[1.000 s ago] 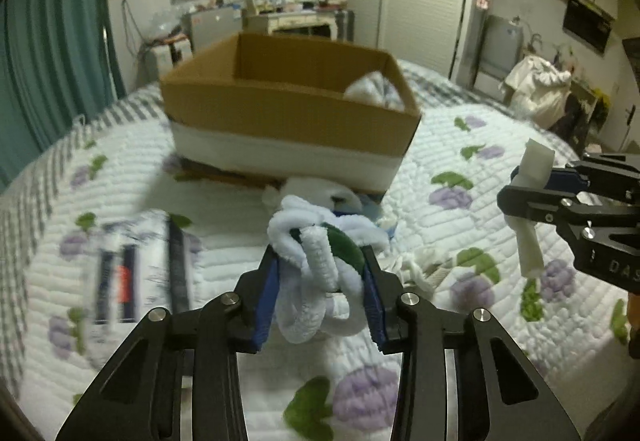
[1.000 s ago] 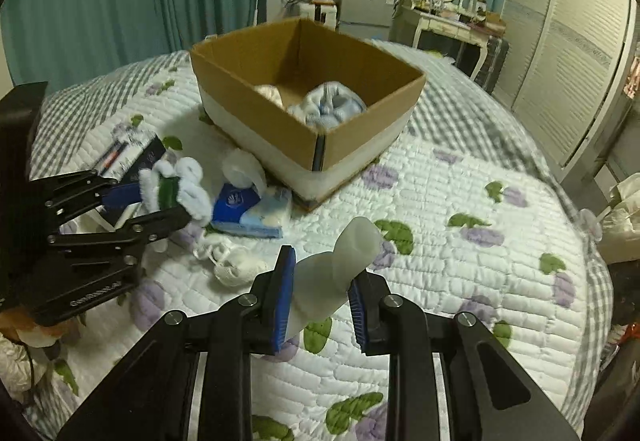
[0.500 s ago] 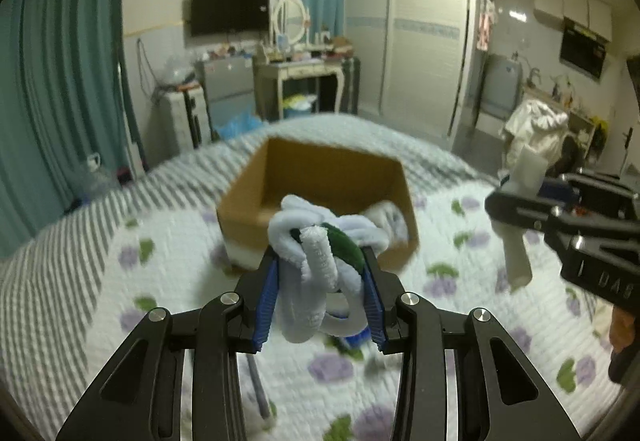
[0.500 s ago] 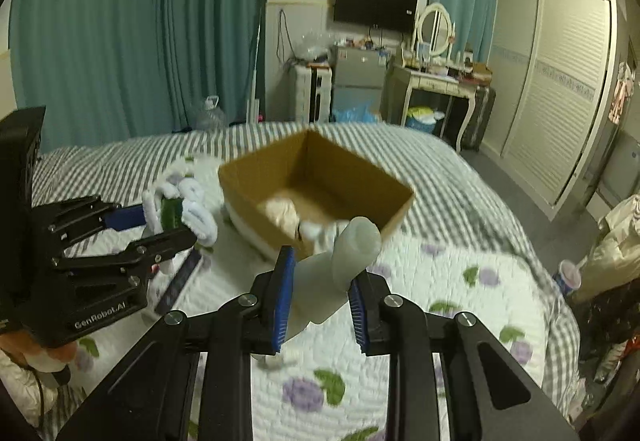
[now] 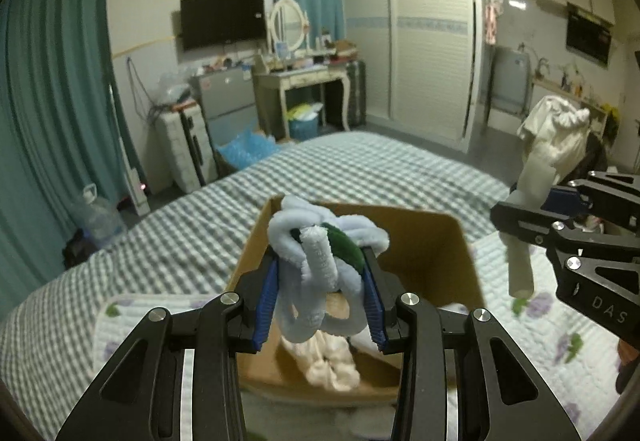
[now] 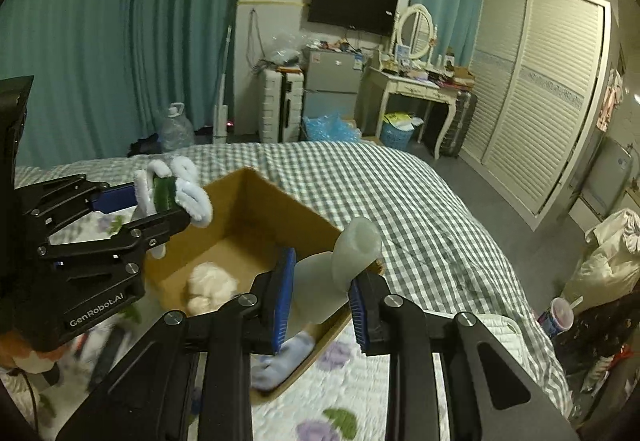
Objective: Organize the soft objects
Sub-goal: 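Move bottle and cord over the box and open both grippers, then grasp the small white sock with the right gripper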
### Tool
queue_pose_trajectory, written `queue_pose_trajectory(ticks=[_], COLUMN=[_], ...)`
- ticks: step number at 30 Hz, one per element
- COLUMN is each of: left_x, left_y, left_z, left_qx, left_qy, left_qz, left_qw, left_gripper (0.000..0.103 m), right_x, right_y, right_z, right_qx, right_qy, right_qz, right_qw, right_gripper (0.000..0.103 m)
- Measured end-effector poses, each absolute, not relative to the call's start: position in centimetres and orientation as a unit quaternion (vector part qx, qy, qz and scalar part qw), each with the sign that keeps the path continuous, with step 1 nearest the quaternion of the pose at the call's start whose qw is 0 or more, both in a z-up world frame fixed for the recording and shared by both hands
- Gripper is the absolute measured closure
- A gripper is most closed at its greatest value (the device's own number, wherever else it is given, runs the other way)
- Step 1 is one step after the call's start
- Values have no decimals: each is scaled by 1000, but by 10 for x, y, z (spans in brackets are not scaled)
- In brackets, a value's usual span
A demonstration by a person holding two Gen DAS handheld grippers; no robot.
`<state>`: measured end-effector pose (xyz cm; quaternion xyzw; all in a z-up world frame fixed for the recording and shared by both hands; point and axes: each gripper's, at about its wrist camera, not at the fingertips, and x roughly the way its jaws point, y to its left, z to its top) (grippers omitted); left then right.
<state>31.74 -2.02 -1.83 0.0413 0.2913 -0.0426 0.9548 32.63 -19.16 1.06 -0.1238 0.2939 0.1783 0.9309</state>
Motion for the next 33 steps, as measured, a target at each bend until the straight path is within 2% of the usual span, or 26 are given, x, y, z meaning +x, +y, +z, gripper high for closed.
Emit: queue_pose_trajectory(ticks=[8, 12, 13, 14, 17, 23, 26, 33], left_x=[335, 329, 329, 332, 320, 268, 229, 147], left_y=[-31, -34, -35, -34, -31, -29, -26, -4], left_z=[-47, -43, -41, -37, -15, 48, 81, 125], left_qx=[87, 99, 99, 95, 77, 83, 77, 62], left_qy=[304, 286, 293, 297, 287, 247, 223, 196], left_qz=[-43, -32, -27, -25, -27, -16, -9, -3], left_qw=[948, 953, 951, 950, 954, 965, 972, 979], left_gripper=[65, 58, 49, 40, 28, 24, 12, 11], right_x=[369, 367, 366, 363, 350, 305, 277, 182], right_y=[-211, -212, -213, -214, -218, -238, -245, -248], right_z=[-45, -48, -44, -39, -19, 52, 86, 138], right_qx=[-83, -75, -73, -73, -76, -61, -62, -73], right_qy=[331, 332, 331, 327, 307, 266, 251, 230], right_qz=[180, 185, 185, 183, 169, 159, 155, 164], right_qw=[923, 922, 922, 924, 933, 949, 953, 957], right_gripper=[78, 72, 70, 65, 41, 39, 36, 21])
